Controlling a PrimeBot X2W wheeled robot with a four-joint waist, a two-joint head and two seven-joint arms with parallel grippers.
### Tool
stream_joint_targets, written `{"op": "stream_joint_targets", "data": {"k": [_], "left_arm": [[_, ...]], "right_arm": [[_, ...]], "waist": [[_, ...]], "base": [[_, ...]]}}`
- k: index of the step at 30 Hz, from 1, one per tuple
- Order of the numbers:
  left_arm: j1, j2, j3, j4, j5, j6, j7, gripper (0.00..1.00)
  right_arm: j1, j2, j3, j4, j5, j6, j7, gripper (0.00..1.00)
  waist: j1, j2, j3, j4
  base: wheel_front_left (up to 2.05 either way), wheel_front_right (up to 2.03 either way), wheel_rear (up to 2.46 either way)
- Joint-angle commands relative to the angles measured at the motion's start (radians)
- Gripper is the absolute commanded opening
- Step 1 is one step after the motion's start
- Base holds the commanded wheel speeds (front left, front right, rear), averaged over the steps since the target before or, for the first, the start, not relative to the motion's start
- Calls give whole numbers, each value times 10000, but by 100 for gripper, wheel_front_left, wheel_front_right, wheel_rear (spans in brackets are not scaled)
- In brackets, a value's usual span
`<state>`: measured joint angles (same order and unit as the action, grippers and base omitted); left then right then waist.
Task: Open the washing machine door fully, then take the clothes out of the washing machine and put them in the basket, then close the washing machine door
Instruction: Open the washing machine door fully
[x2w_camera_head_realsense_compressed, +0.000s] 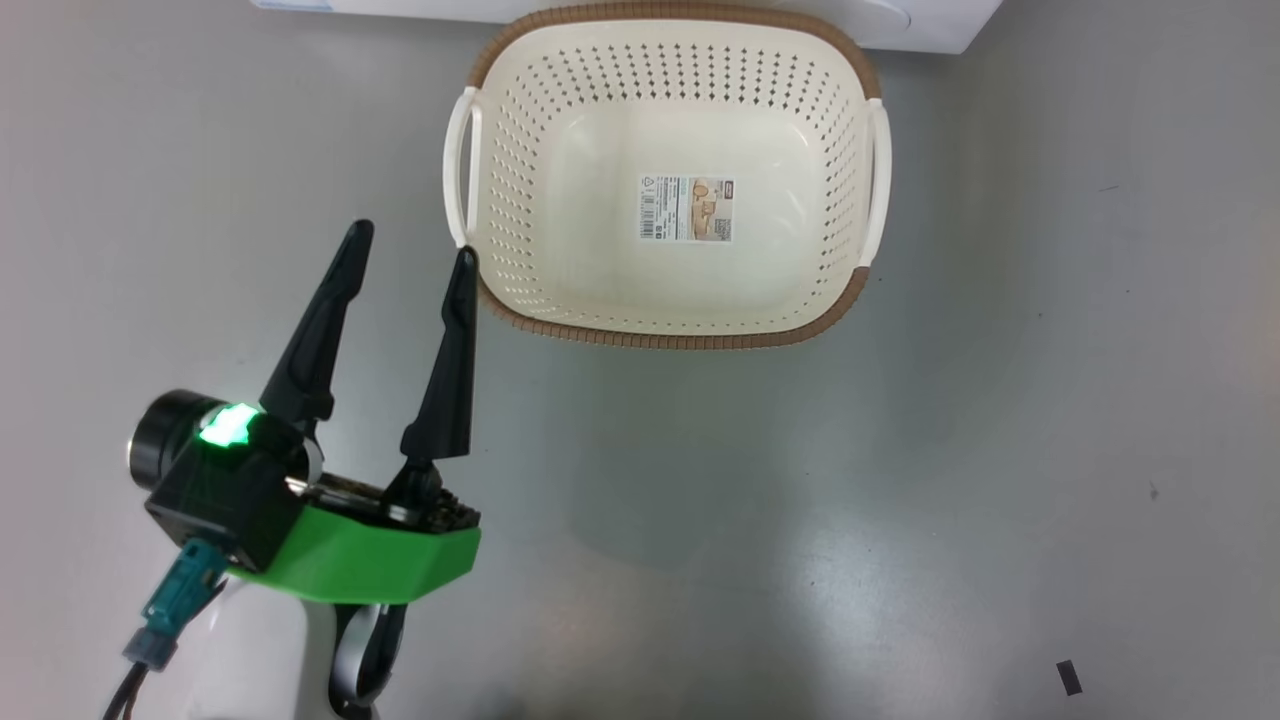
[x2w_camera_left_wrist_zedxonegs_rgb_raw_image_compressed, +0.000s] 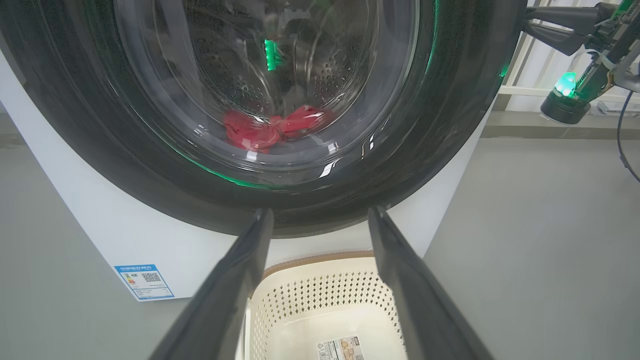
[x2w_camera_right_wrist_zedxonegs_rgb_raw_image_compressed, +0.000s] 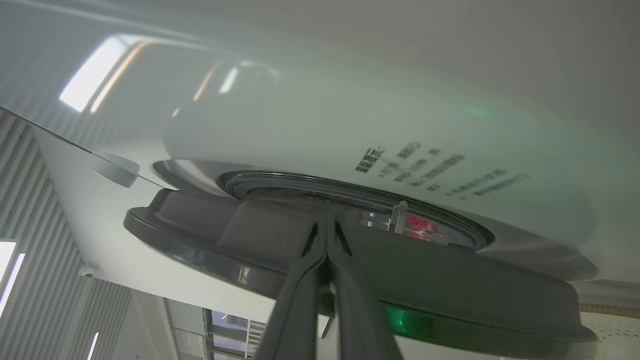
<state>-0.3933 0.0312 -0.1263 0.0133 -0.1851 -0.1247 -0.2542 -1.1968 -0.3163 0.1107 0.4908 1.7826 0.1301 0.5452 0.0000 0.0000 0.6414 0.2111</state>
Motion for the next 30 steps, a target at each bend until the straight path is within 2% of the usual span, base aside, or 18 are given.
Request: {"op": "stream_joint_targets", "data": {"k": [1,15,30], "left_arm": [[-20,191,274,-244,-18,-2,-76,100],[-158,191,105,-172,-122,33,-76,100],[-193,191,102,95,-93,87,-76,100]], "right_arm": [[-146,37,4,-205,-153,6,60,0],[-893,86,301,303,-696,6,1028,0],[-60,131,534,-268,-911,6,2231,0]], "waist": [[0,0,67,56],[0,0,340,346],[0,0,-52,135]], "base": [[0,0,0],[0,0,0],[0,0,0]]}}
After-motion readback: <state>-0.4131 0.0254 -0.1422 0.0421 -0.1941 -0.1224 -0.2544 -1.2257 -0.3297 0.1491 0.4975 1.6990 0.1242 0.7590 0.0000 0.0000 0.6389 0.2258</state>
